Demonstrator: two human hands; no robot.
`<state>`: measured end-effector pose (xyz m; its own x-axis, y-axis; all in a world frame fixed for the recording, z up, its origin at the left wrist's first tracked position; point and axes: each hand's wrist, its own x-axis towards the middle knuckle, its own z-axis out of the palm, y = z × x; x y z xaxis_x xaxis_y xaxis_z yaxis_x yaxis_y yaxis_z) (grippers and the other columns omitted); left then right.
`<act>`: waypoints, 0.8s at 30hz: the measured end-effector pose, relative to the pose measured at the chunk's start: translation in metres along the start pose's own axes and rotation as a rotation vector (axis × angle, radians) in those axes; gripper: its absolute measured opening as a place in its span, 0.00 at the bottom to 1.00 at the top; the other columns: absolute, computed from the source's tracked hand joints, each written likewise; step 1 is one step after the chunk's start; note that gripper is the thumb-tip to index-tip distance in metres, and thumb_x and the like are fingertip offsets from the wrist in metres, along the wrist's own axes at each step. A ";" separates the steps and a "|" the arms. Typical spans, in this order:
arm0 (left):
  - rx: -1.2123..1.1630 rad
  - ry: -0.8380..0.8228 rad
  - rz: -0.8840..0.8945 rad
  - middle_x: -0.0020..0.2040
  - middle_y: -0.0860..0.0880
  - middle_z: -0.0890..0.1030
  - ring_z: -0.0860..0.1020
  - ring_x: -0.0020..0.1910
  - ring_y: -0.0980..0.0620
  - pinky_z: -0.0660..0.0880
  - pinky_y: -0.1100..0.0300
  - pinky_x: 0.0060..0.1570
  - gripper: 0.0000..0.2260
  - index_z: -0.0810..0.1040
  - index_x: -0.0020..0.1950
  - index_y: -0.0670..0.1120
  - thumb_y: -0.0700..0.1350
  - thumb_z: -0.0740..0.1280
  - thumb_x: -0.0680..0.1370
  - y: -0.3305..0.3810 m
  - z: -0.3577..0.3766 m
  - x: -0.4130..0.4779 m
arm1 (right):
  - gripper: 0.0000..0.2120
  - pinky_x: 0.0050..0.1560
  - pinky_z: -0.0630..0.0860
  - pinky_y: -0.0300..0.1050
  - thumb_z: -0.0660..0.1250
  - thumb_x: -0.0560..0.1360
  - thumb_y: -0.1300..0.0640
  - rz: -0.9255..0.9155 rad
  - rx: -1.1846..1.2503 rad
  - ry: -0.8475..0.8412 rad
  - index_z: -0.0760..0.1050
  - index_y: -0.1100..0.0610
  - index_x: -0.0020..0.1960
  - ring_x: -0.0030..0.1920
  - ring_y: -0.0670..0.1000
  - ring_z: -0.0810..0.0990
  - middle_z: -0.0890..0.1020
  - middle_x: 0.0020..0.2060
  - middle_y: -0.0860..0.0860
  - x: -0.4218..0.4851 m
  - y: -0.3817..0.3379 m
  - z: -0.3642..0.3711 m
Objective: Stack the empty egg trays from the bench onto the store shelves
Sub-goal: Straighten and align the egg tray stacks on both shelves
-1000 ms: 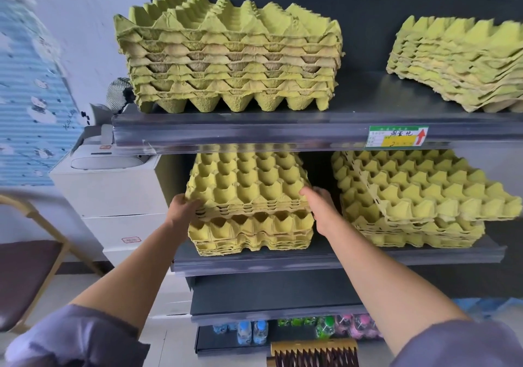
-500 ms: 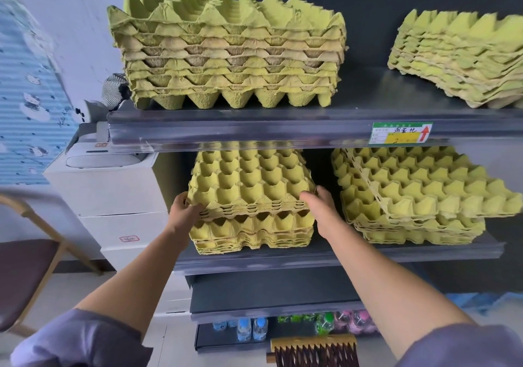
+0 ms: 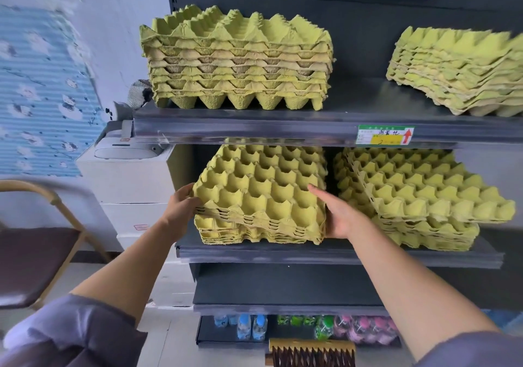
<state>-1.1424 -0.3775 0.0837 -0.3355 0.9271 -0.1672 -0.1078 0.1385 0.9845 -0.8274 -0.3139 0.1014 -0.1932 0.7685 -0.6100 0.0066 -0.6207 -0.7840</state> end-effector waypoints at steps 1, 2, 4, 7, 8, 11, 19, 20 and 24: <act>-0.008 0.016 0.004 0.46 0.43 0.78 0.76 0.39 0.49 0.75 0.64 0.30 0.18 0.72 0.63 0.39 0.27 0.56 0.75 0.000 0.003 -0.004 | 0.29 0.51 0.79 0.58 0.77 0.63 0.44 -0.012 -0.020 -0.005 0.77 0.55 0.60 0.51 0.59 0.83 0.83 0.51 0.58 -0.003 0.001 0.002; -0.017 0.036 0.007 0.46 0.43 0.78 0.77 0.40 0.48 0.75 0.63 0.31 0.19 0.72 0.63 0.39 0.28 0.56 0.75 0.000 0.005 -0.006 | 0.26 0.45 0.81 0.53 0.77 0.66 0.49 -0.027 -0.013 0.010 0.76 0.57 0.60 0.48 0.57 0.83 0.84 0.49 0.58 -0.002 0.001 0.004; -0.032 0.081 0.009 0.44 0.44 0.79 0.77 0.40 0.49 0.74 0.61 0.34 0.18 0.74 0.62 0.39 0.29 0.57 0.74 0.001 0.010 -0.009 | 0.21 0.33 0.80 0.46 0.73 0.70 0.56 -0.062 -0.001 0.128 0.74 0.59 0.61 0.43 0.56 0.83 0.83 0.47 0.58 -0.006 0.002 0.006; -0.060 0.177 0.004 0.47 0.43 0.78 0.76 0.43 0.47 0.74 0.56 0.40 0.18 0.72 0.66 0.39 0.35 0.62 0.76 0.002 0.021 -0.014 | 0.21 0.34 0.80 0.49 0.72 0.69 0.58 -0.067 0.067 0.216 0.74 0.60 0.60 0.43 0.57 0.83 0.82 0.49 0.60 -0.006 0.008 0.006; -0.051 0.230 0.011 0.52 0.42 0.77 0.76 0.49 0.45 0.75 0.53 0.47 0.20 0.69 0.69 0.40 0.38 0.64 0.77 0.002 0.026 -0.017 | 0.21 0.35 0.81 0.51 0.72 0.68 0.58 -0.067 0.097 0.222 0.74 0.60 0.60 0.44 0.58 0.83 0.83 0.49 0.60 -0.007 0.012 0.007; -0.017 0.328 0.040 0.71 0.42 0.65 0.66 0.69 0.42 0.64 0.46 0.68 0.34 0.57 0.75 0.44 0.49 0.70 0.75 -0.004 0.044 -0.032 | 0.22 0.37 0.81 0.54 0.73 0.66 0.59 -0.106 0.217 0.227 0.75 0.60 0.59 0.46 0.58 0.83 0.83 0.49 0.60 -0.008 0.020 0.014; -0.192 -0.075 -0.161 0.68 0.42 0.70 0.72 0.63 0.43 0.71 0.42 0.62 0.41 0.44 0.77 0.53 0.50 0.70 0.74 -0.009 0.111 -0.079 | 0.27 0.55 0.77 0.54 0.74 0.66 0.58 -0.304 0.509 0.360 0.67 0.57 0.62 0.50 0.57 0.79 0.78 0.53 0.55 -0.017 0.039 0.084; -0.203 -0.065 -0.162 0.62 0.42 0.74 0.75 0.56 0.44 0.76 0.46 0.55 0.40 0.46 0.77 0.51 0.48 0.70 0.75 -0.007 0.117 -0.080 | 0.25 0.53 0.76 0.51 0.72 0.69 0.60 -0.329 0.517 0.377 0.65 0.59 0.62 0.49 0.56 0.77 0.76 0.52 0.55 -0.016 0.041 0.092; -0.189 0.096 -0.215 0.62 0.39 0.73 0.77 0.49 0.43 0.76 0.54 0.34 0.25 0.61 0.67 0.44 0.38 0.69 0.74 -0.005 0.114 -0.070 | 0.25 0.53 0.76 0.52 0.73 0.69 0.57 -0.305 0.475 0.395 0.61 0.57 0.58 0.52 0.58 0.75 0.73 0.55 0.57 -0.015 0.051 0.115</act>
<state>-1.0119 -0.4038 0.0971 -0.3723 0.8450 -0.3839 -0.3551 0.2524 0.9001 -0.9364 -0.3752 0.0840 0.2545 0.8630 -0.4365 -0.4398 -0.2987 -0.8470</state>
